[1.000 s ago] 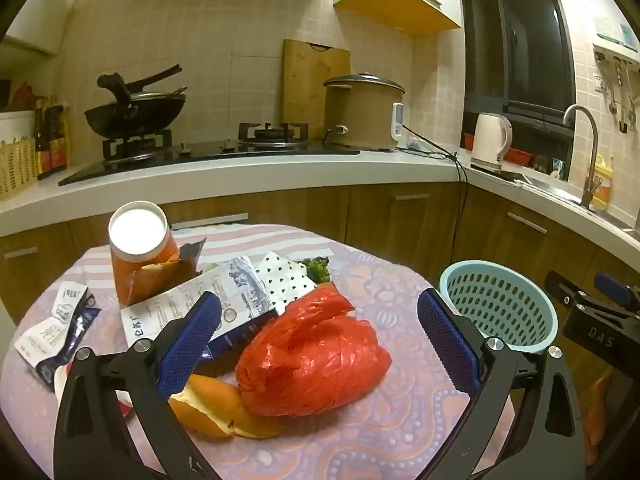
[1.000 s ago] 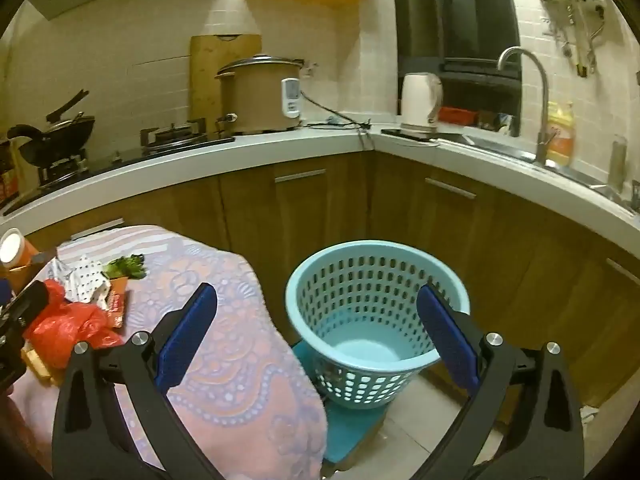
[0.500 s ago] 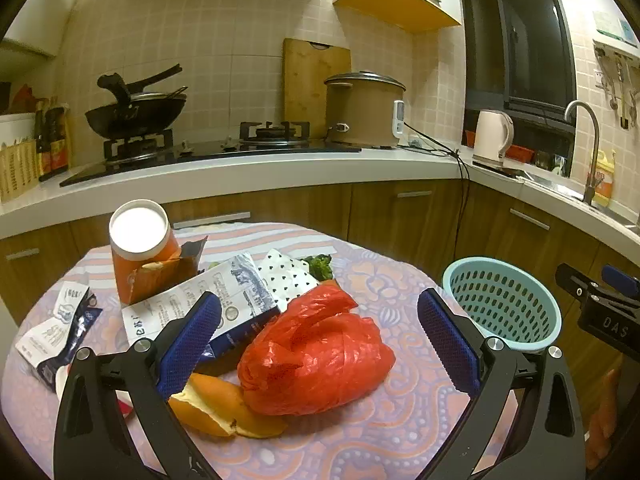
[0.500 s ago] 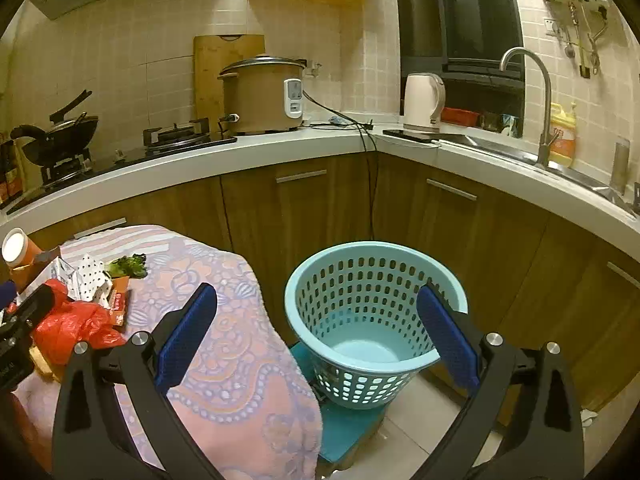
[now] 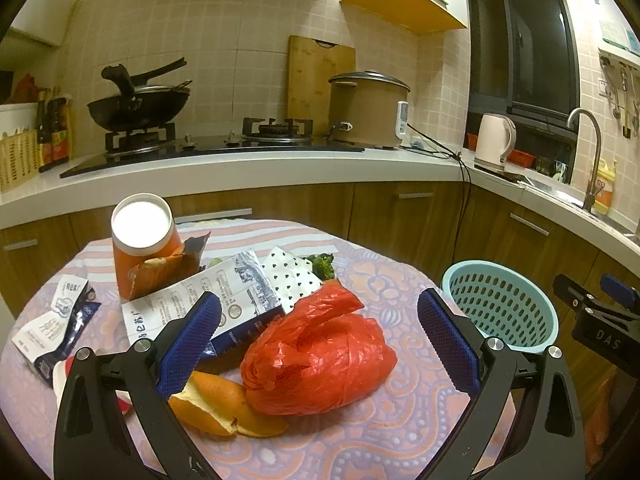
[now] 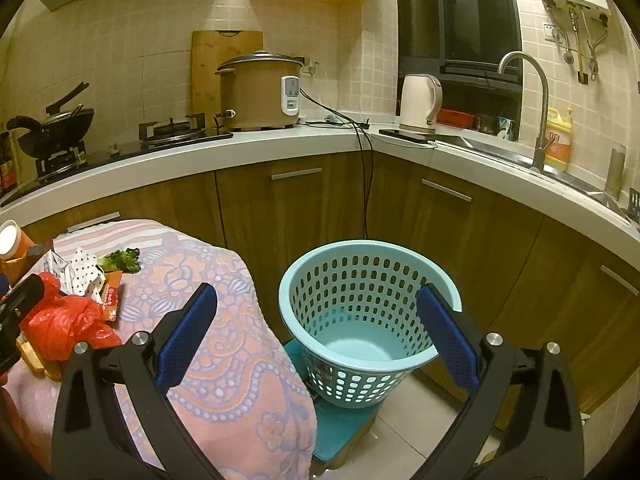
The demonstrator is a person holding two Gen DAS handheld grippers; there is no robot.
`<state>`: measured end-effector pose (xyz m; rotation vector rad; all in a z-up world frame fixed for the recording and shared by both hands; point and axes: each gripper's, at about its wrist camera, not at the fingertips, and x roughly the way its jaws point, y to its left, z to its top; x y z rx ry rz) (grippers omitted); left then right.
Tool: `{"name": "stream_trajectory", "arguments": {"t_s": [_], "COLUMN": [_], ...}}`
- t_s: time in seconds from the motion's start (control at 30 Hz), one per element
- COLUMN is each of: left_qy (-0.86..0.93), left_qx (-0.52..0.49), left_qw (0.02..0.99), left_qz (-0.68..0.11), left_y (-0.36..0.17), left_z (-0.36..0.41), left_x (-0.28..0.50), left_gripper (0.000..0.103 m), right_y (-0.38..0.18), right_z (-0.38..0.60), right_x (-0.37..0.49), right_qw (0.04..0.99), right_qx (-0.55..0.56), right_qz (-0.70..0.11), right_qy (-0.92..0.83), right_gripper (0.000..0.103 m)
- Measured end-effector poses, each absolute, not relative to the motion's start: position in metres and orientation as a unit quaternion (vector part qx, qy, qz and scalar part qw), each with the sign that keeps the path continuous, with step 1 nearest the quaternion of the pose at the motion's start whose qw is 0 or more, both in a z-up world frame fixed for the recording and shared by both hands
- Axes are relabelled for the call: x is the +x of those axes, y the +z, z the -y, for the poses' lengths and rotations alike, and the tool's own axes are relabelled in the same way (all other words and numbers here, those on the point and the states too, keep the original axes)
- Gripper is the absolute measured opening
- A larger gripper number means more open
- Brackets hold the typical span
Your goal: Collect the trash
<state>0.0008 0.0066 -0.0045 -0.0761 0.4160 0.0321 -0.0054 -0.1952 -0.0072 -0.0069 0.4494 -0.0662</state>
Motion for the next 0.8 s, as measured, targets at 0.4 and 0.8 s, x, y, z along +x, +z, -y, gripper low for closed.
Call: {"name": "stream_trajectory", "arguments": {"t_s": [0.4, 0.8], "left_qy": [0.017, 0.016], "left_qx": [-0.039, -0.040], "left_qw": [0.978, 0.978], "left_qz": [-0.206, -0.204], "left_y": [-0.0041, -0.0026], "left_z": [-0.0071, -0.0093], "left_x": [0.0002, -0.0002], "left_gripper": [0.095, 0.095], "right_y": [-0.0065, -0.0069], "right_z": [0.1930, 0.1898], "right_x": [-0.0073, -0.0080], "right_qw": [0.975, 0.976], "right_qx": [0.000, -0.004], "right_qz": [-0.219, -0.216], "right_qy": [-0.034, -0.041], "right_gripper": [0.095, 0.095]}}
